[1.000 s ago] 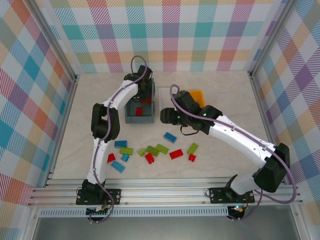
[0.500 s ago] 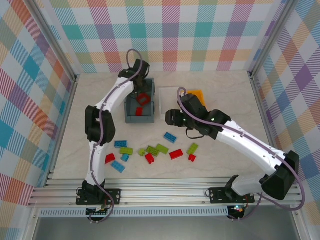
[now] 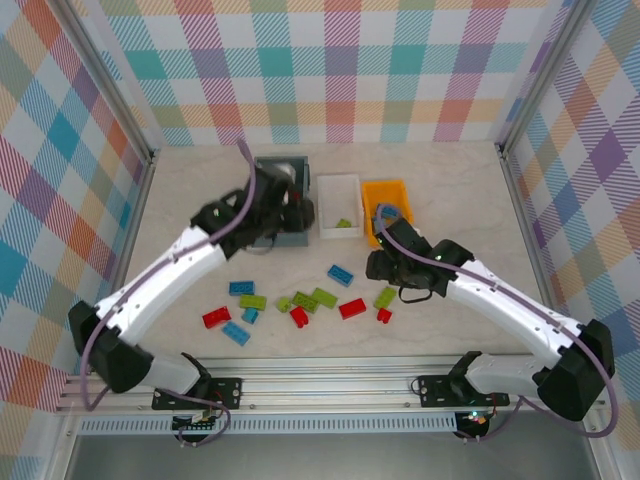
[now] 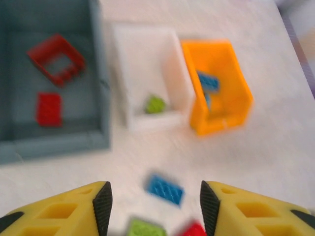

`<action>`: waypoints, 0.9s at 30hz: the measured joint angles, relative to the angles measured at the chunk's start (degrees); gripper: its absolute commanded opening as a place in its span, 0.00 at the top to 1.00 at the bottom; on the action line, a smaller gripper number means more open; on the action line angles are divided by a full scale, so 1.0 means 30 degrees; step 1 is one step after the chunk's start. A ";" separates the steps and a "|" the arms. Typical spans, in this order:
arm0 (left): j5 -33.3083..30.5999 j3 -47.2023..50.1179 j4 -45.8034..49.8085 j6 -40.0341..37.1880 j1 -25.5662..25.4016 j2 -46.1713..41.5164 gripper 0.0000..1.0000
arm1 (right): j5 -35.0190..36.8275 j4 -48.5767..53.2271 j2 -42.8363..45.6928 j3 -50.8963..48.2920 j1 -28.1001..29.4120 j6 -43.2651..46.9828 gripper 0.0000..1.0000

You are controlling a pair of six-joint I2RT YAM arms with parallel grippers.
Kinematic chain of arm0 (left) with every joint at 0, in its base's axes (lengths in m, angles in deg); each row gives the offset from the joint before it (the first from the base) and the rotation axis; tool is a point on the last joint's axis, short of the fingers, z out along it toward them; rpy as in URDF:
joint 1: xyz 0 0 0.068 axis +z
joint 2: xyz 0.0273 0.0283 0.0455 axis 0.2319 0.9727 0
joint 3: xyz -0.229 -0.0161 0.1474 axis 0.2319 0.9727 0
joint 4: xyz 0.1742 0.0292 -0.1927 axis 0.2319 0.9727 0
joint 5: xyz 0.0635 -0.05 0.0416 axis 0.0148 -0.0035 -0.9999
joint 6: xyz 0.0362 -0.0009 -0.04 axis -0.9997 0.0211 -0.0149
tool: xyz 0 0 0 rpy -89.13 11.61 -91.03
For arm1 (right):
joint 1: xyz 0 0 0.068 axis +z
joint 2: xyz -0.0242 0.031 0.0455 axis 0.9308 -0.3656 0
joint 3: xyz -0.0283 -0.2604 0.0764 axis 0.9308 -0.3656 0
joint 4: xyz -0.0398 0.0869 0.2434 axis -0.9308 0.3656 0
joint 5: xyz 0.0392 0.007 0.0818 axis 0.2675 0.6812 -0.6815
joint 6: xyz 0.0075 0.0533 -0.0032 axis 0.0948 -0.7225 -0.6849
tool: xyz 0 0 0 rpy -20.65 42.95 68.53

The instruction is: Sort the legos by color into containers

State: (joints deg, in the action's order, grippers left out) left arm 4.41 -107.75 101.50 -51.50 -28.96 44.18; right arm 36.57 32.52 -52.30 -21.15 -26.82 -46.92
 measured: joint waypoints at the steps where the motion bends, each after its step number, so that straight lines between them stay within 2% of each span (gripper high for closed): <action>1: 0.0117 0.1209 -0.0372 0.0328 -0.0794 -0.0670 0.44 | -0.0233 -0.0051 -0.0182 -0.0561 -0.0291 -0.0495 0.29; 6: -0.0160 0.6062 -0.2127 0.1938 -0.5253 -0.3264 0.44 | -0.1719 -0.0576 -0.2681 -0.2244 -0.1064 -0.2929 0.28; 12: -0.1727 0.8167 -0.3439 0.3228 -0.8561 -0.5027 0.44 | -0.2718 -0.2754 -0.5100 -0.2863 -0.1836 -0.4524 0.29; 17: -0.2601 0.8473 -0.3934 0.3694 -0.9224 -0.5493 0.44 | -0.2849 -0.3869 -0.6360 -0.2951 -0.2178 -0.4903 0.37; 23: -0.3359 0.8473 -0.3985 0.3825 -0.9355 -0.5595 0.44 | -0.2725 -0.4044 -0.6907 -0.2965 -0.2193 -0.5297 0.62; 27: -0.4073 0.8473 -0.3876 0.3883 -0.9362 -0.5858 0.44 | -0.1902 -0.4124 -0.6557 -0.2659 -0.1858 -0.4663 0.65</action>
State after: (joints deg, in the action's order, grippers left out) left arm -7.81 -82.33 89.87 -39.85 -57.05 26.61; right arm 30.87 20.15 -71.97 -29.13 -32.40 -60.91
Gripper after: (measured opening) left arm 0.557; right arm 0.361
